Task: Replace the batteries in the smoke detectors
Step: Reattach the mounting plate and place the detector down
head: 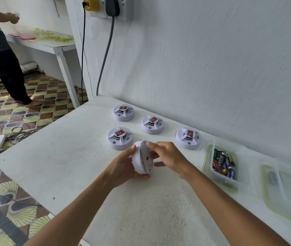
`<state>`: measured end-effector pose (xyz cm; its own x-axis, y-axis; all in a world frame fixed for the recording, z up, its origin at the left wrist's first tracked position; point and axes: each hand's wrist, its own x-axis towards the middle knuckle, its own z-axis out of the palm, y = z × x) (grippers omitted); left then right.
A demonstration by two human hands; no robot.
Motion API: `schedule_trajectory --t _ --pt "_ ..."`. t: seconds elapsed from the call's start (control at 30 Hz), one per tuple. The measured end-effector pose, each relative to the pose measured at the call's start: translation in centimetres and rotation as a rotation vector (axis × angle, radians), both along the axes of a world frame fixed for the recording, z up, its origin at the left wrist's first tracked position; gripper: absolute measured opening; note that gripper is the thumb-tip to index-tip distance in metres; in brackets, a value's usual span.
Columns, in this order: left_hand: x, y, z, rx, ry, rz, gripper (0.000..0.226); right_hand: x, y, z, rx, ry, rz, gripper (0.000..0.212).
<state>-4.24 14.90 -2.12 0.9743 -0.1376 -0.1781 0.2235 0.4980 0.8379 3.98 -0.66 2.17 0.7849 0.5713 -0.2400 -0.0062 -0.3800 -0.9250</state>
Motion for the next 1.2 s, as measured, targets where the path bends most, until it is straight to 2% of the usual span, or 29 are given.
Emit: schedule_trajectory --t 0.07,0.17,0.23,0.3,0.47,0.63,0.8,1.2 --pt "0.5 -0.4 1.4 0.253 0.026 0.039 0.059 -0.1 -1.3 0.0 0.119 0.26 -0.036 0.051" --pt "1.0 -1.0 3.3 0.593 -0.038 0.057 0.053 -0.3 -2.9 -0.7 0.329 0.606 -0.026 0.052" --pt "1.2 -1.2 3.5 0.68 -0.092 0.079 0.057 -0.2 -3.7 -1.9 0.428 0.667 0.029 0.053" --pt "0.9 -1.5 3.2 0.668 -0.133 0.143 0.057 0.1 -4.1 -3.1 0.525 0.688 0.009 0.056" --pt "0.0 -1.8 -0.9 0.537 -0.096 0.359 0.066 0.4 -4.7 -5.3 0.656 0.639 -0.044 0.076" --pt "-0.4 -1.3 -2.7 0.573 -0.104 0.329 0.062 -0.3 -4.6 -5.9 0.583 0.412 -0.045 0.086" --pt "-1.0 -1.5 -2.8 0.599 -0.178 0.358 0.043 -1.0 -4.4 -6.5 0.492 0.225 -0.048 0.092" --pt "-1.1 -1.6 -2.6 0.622 -0.191 0.36 0.042 -1.2 -4.7 -6.6 0.506 0.212 -0.04 0.085"
